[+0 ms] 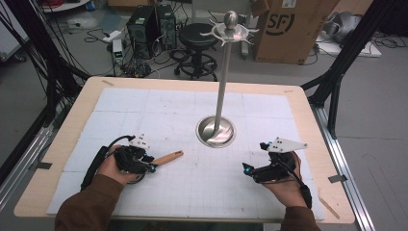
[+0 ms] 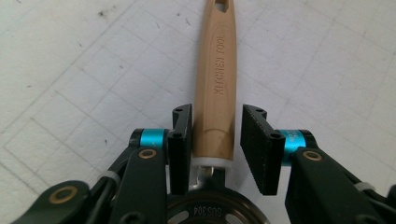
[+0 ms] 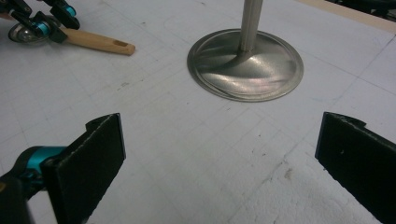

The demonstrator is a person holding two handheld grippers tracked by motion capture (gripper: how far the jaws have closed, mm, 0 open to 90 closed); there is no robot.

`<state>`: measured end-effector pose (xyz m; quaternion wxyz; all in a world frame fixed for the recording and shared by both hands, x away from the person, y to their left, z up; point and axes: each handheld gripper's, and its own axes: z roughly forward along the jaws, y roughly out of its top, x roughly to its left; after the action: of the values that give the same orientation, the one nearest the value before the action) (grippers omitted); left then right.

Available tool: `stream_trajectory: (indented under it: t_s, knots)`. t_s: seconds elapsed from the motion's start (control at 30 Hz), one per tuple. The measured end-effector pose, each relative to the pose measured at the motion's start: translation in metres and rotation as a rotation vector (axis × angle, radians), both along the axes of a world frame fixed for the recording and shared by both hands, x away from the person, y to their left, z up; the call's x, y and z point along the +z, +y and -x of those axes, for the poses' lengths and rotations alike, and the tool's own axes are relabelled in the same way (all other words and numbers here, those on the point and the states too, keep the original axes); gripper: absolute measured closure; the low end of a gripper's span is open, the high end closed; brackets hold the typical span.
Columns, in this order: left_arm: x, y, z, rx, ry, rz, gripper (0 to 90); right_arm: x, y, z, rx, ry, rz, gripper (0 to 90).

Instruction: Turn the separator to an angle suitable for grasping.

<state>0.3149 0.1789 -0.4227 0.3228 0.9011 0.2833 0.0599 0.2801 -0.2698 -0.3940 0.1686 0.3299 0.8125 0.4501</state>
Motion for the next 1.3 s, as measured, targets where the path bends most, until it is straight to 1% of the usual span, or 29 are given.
stream_trajectory:
  t_s: [0.07, 0.13, 0.3, 0.47, 0.53, 0.67, 0.73, 0.77, 0.87, 0.93, 1.07, 1.1, 1.2, 1.23, 1.3]
  knots:
    - [0.001, -0.002, 0.001, -0.003, -0.002, -0.008, 62.5, 0.000, 0.000, 0.000, 0.001, 0.000, 0.002, 0.3]
    - [0.001, -0.005, 0.001, -0.006, -0.005, -0.026, 60.7, 0.000, 0.000, 0.000, -0.003, 0.000, 0.000, 0.3]
    - [0.003, -0.012, 0.001, -0.021, -0.016, -0.086, 60.1, -0.001, 0.000, -0.001, -0.002, 0.002, 0.002, 0.3]
    - [0.002, -0.013, -0.001, -0.024, -0.004, -0.125, 59.8, -0.001, -0.001, -0.001, -0.003, 0.004, 0.003, 0.4]
    - [0.000, -0.013, -0.001, -0.019, 0.007, -0.141, 59.8, -0.002, -0.001, -0.001, -0.003, 0.004, 0.005, 0.3]
    - [-0.001, -0.013, -0.002, -0.022, 0.016, -0.142, 60.0, -0.002, -0.001, -0.001, -0.002, 0.008, 0.007, 0.4]
    - [0.000, -0.014, -0.002, -0.024, 0.023, -0.148, 62.9, -0.003, -0.001, -0.001, -0.004, 0.009, 0.007, 0.3]
    - [0.000, -0.015, -0.002, -0.026, 0.024, -0.152, 62.9, -0.003, -0.001, -0.001, -0.004, 0.009, 0.007, 0.3]
    - [0.001, -0.018, -0.001, -0.033, 0.027, -0.177, 66.9, -0.003, -0.001, -0.001, 0.000, 0.007, 0.008, 0.3]
    - [0.001, -0.019, -0.001, -0.024, 0.030, -0.180, 66.9, -0.003, -0.002, 0.000, -0.003, 0.006, 0.006, 0.4]
    - [0.002, -0.021, -0.002, -0.030, 0.033, -0.198, 67.1, -0.002, -0.002, 0.000, -0.006, 0.006, 0.006, 0.3]
    - [0.002, -0.021, -0.002, -0.032, 0.037, -0.202, 67.5, -0.002, -0.002, 0.001, -0.008, 0.013, 0.005, 0.4]
    - [0.002, -0.023, -0.001, -0.034, 0.026, -0.211, 68.7, -0.002, -0.003, 0.001, -0.007, 0.005, 0.007, 0.3]
    - [0.003, -0.025, 0.000, -0.037, 0.022, -0.227, 68.9, -0.002, -0.003, 0.002, -0.010, 0.008, 0.003, 0.3]
    - [0.003, -0.024, 0.000, -0.040, 0.022, -0.221, 69.0, -0.001, -0.004, 0.002, -0.007, 0.006, 0.005, 0.3]
